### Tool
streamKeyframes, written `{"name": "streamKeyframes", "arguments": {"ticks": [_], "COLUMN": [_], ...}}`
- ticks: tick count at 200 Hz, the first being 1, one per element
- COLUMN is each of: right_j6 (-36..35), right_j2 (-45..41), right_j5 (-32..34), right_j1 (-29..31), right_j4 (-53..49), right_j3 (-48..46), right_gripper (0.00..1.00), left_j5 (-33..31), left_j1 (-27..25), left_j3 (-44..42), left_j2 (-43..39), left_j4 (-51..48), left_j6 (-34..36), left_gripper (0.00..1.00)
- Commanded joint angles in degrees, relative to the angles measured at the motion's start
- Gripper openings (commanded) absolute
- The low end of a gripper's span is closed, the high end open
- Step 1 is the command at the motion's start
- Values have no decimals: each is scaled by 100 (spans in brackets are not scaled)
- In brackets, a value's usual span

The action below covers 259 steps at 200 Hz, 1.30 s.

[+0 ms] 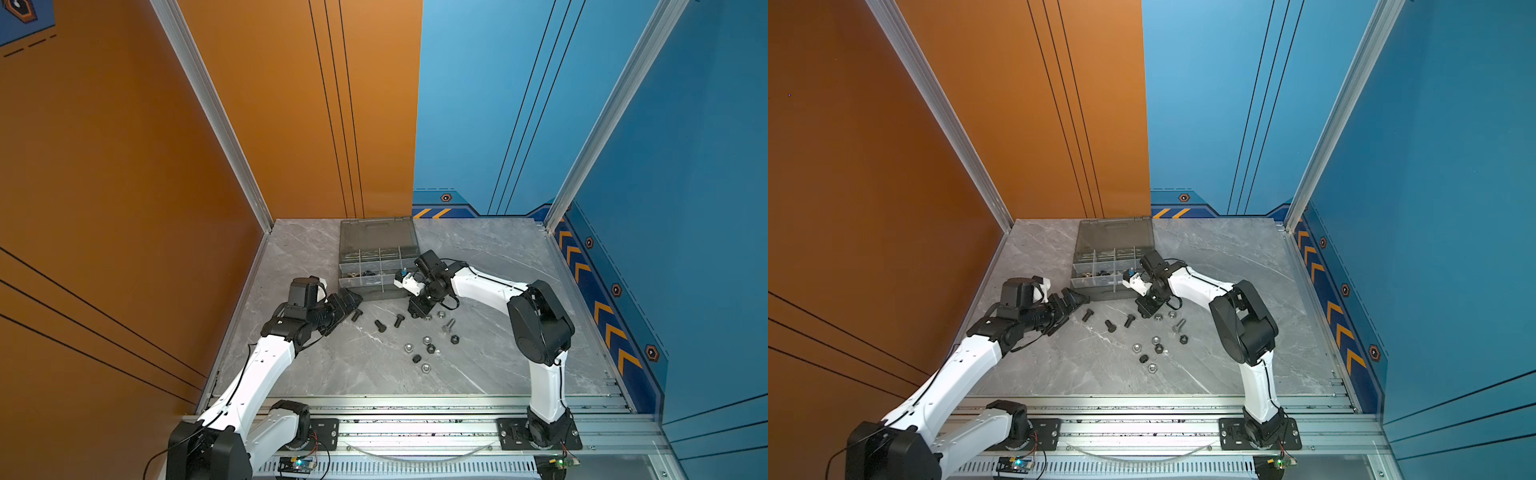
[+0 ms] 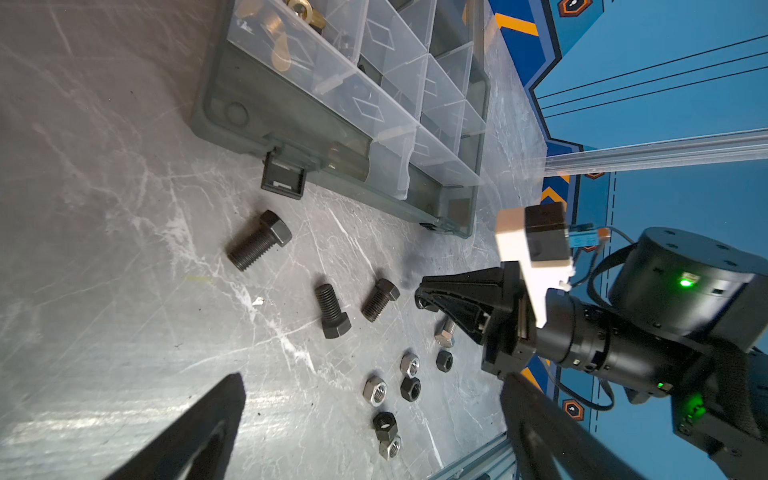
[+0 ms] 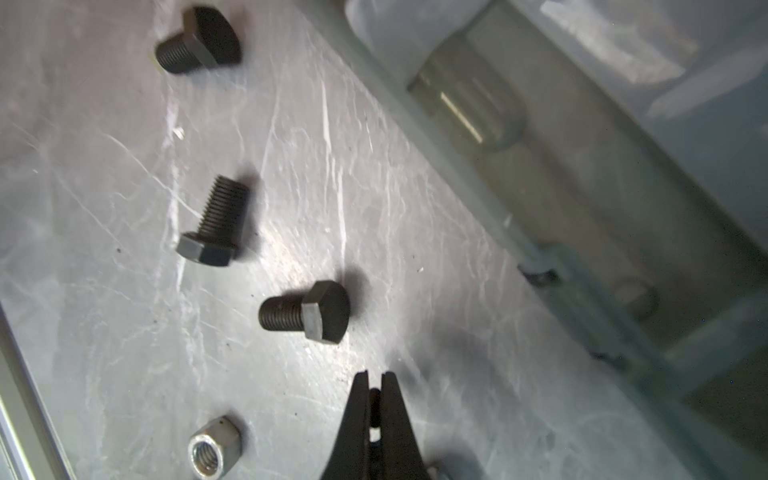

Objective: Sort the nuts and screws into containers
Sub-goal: 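Carry the black wing nut with the right gripper over the box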

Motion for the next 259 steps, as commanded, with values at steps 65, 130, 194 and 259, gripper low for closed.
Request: {"name": "streamKeyframes", "arguments": {"ticks": [65, 130, 194, 259], "right_j6": [1348, 2771, 3181, 2894], "right_j2": [-207, 773, 1890, 2038], "right_j5": [-535, 53, 190, 192], "right_j1": [14, -61, 30, 146], "right_j4": [2220, 4604, 4892, 4438], "right_j3": [846, 1067, 1828, 1910], "right_gripper": [0, 0, 0, 0], "left_j5": [35, 67, 86, 78], "left_j1": [-7, 37, 76, 131], "left_j3": [24, 31, -15, -42], "left_j2": [20, 35, 69, 68], "left_j4": [23, 55, 115, 94], "left_j6": [30, 71, 59, 72], "left_gripper": [98, 98, 98, 98]}}
